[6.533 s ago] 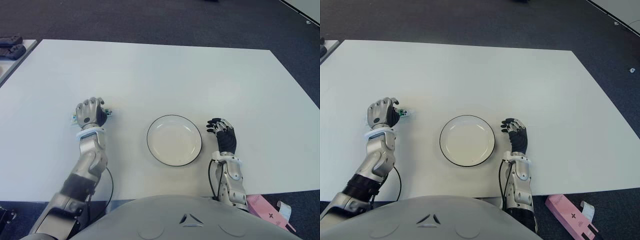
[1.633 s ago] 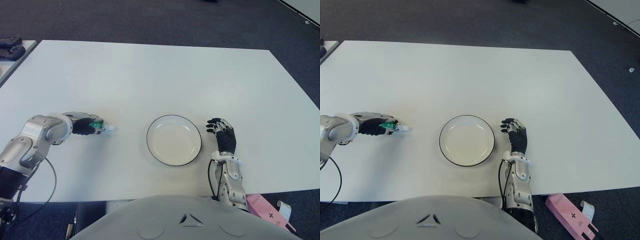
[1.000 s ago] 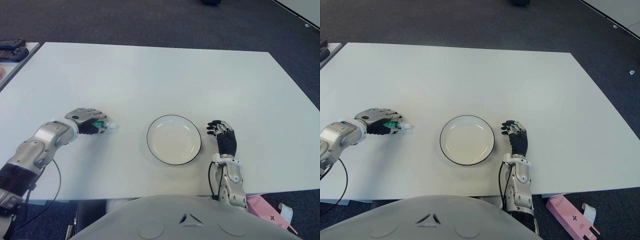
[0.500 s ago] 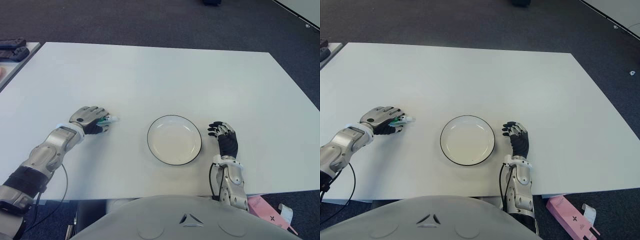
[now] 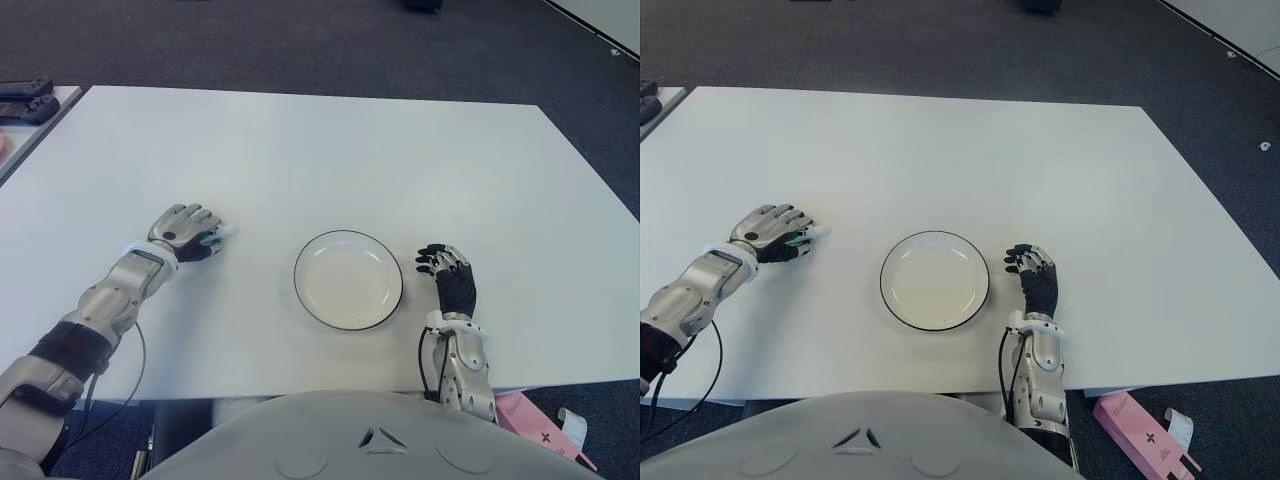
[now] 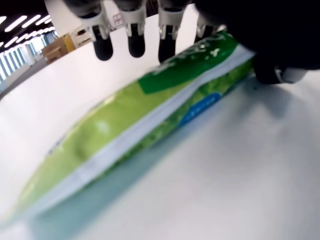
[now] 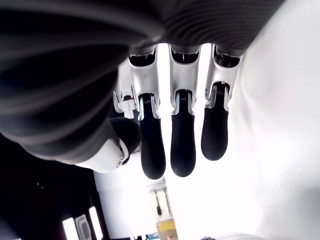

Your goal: Put the toothpaste on the table into the plate.

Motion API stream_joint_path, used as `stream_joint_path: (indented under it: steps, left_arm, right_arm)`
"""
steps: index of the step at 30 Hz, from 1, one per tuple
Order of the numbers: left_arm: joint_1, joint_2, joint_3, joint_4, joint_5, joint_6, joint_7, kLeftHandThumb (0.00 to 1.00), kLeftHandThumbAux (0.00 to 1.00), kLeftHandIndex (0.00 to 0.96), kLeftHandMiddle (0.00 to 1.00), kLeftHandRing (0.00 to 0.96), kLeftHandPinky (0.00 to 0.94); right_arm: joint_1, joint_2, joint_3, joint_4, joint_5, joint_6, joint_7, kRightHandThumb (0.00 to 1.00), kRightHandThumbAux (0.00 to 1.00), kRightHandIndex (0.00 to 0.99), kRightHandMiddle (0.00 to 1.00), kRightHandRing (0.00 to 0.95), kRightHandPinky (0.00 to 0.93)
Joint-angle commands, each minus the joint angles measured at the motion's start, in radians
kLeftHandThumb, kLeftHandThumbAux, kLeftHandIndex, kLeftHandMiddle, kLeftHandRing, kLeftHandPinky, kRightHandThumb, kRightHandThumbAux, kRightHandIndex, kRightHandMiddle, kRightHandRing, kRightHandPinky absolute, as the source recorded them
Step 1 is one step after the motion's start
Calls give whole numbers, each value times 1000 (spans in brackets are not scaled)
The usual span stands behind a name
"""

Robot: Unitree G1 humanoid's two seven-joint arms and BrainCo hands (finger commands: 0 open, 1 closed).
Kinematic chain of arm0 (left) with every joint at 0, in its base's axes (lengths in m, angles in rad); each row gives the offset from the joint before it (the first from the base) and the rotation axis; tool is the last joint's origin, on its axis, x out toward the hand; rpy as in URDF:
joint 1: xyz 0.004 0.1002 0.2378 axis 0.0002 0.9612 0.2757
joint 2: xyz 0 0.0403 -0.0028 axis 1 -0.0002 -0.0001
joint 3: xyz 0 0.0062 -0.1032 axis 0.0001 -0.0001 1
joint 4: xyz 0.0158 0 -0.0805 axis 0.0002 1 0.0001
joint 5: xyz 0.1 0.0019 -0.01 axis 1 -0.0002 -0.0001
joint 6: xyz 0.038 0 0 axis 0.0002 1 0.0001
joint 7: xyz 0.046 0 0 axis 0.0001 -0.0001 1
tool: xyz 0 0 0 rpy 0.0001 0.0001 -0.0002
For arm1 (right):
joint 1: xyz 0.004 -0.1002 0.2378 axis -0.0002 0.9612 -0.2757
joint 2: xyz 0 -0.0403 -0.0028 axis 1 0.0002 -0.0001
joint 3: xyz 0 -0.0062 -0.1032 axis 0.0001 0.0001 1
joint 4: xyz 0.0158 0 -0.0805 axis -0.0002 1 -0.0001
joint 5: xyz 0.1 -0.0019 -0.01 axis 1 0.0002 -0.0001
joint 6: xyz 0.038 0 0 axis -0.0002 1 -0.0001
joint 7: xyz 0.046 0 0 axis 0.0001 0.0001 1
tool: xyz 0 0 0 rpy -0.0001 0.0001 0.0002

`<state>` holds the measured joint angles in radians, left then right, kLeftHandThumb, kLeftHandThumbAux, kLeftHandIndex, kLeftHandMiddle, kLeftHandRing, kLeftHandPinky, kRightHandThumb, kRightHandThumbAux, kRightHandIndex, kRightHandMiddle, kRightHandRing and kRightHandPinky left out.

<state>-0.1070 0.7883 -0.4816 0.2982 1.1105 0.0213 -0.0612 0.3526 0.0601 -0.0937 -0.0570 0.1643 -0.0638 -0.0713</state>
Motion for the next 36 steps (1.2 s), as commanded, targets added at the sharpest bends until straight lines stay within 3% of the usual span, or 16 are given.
stream_joint_path:
  steps: [1,17,24,29,30,32,34,35,36]
  left_arm:
    - [53,-41,-102,110,63,3,-22,471,192,0,0,0,0]
    - [35,-47,-138,145,64,23,29,487,197,0,0,0,5]
    - [30,-44,-137,146,54,24,30,492,229,0,26,23,108]
    - [39,-55,-122,149,43,43,84,567,297,49,129,116,283]
    - [42,-59,-116,149,39,51,101,643,338,198,271,258,373]
    - [54,-66,-103,143,26,65,130,673,354,255,325,312,407]
    - [66,-72,-89,139,10,74,157,730,401,392,449,443,503]
    - [68,-74,-85,139,4,77,167,731,502,408,497,502,547]
    - [68,-76,-85,141,1,77,173,731,539,413,514,523,563]
  right_arm:
    - [22,22,-6,23,10,29,-2,707,720,430,498,493,503]
    - [14,22,-12,30,7,26,-10,708,722,429,495,490,502]
    - [11,20,-11,32,4,30,-10,709,723,429,495,491,503]
    - [9,17,-12,37,7,24,-3,709,723,428,493,489,502]
    - [8,16,-13,38,8,22,-2,709,722,428,492,488,502]
    - [6,15,-13,41,8,20,0,709,722,428,492,488,503]
    - [5,15,-14,43,7,20,-1,709,722,429,492,488,503]
    - [4,15,-15,44,7,20,-1,709,722,429,492,488,503]
    - [4,16,-15,44,7,19,-1,709,722,429,492,488,503]
